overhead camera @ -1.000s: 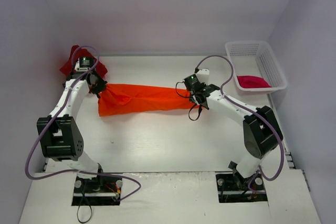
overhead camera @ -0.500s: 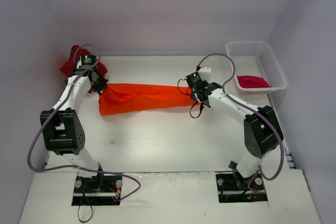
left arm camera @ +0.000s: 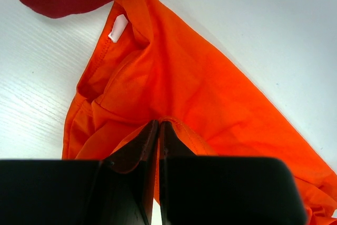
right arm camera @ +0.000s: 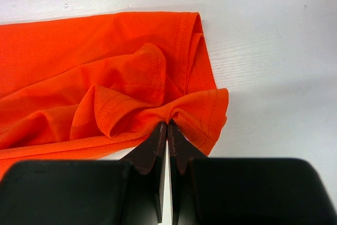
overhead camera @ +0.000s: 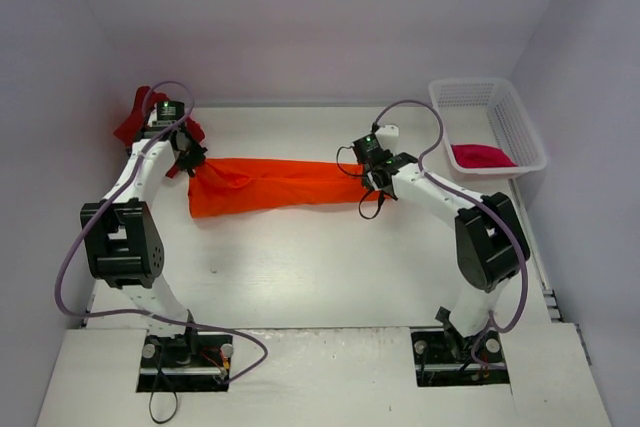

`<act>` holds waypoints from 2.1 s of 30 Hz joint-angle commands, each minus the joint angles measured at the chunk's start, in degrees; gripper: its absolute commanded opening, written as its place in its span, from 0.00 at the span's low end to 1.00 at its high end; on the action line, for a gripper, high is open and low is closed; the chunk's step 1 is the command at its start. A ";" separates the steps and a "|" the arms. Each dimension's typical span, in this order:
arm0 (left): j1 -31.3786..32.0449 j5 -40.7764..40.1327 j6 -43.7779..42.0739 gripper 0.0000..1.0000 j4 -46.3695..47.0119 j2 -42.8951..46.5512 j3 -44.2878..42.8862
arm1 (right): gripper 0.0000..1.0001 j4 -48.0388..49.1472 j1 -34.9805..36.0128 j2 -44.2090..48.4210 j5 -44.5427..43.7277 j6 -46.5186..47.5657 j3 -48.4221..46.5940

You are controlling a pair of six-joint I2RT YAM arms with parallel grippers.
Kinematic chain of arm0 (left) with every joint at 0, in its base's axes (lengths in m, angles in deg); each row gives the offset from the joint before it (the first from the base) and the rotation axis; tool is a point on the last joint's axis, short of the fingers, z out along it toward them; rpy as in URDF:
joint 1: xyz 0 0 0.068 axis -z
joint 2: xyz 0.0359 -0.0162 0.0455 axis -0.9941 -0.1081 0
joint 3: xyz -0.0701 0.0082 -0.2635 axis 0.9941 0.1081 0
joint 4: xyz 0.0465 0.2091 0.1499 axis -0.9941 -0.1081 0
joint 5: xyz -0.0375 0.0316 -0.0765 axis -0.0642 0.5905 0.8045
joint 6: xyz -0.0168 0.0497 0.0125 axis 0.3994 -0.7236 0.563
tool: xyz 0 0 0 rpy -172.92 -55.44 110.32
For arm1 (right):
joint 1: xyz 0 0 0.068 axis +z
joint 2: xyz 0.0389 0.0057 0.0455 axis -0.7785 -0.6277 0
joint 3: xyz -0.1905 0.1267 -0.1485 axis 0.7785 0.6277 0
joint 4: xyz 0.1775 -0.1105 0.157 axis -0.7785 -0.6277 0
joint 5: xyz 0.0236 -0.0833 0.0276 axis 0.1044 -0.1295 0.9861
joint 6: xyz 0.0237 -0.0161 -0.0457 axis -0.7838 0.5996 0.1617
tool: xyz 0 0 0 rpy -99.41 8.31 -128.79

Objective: Fold and stack the t-shirts
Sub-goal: Fold the other side of the tshirt into a rectangle

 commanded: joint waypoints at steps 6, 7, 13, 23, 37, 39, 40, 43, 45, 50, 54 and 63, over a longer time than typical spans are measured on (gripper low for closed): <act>-0.57 -1.63 -1.58 0.00 3.75 -0.60 -3.46 | 0.00 1.82 -0.47 -2.58 0.57 0.82 -2.34; -0.48 -1.72 -1.67 0.00 3.75 -0.78 -3.37 | 0.00 1.91 -0.47 -2.76 0.57 0.91 -2.34; -0.57 -2.25 -1.85 0.00 4.01 -0.08 -3.72 | 0.00 2.08 -0.47 -2.41 -0.04 1.17 -2.52; -0.57 -3.48 -2.99 0.00 3.40 2.21 -6.53 | 0.00 1.99 -0.55 0.05 0.05 2.05 -4.01; -0.66 -3.13 -3.34 0.00 2.61 -1.13 -12.86 | 0.00 1.29 -1.17 1.90 -0.30 2.84 -4.98; -0.57 -3.22 -3.34 0.00 2.61 -1.39 -13.04 | 0.00 1.20 -1.26 2.07 -0.22 3.02 -5.33; -0.66 -3.13 -3.34 0.00 2.69 -1.48 -13.04 | 0.00 1.20 -1.35 2.25 -0.30 3.02 -5.33; -0.66 -3.04 -3.34 0.00 2.70 -1.74 -13.04 | 0.00 1.12 -1.35 2.77 -0.13 3.02 -5.42; -0.66 -3.22 -3.52 0.00 2.78 -1.74 -12.87 | 0.00 1.12 -1.52 3.04 -0.22 3.02 -5.33; -0.66 -3.30 -3.61 0.00 3.13 -1.83 -12.69 | 0.00 1.12 -1.87 2.34 -0.13 3.20 -6.03; -0.75 -3.57 -3.78 0.00 3.05 -1.92 -12.69 | 0.00 1.12 -2.22 0.23 0.40 3.28 -7.17; -1.80 -3.39 -3.96 0.00 3.40 -2.80 -13.22 | 0.00 1.11 -3.45 -5.56 2.51 3.46 -12.88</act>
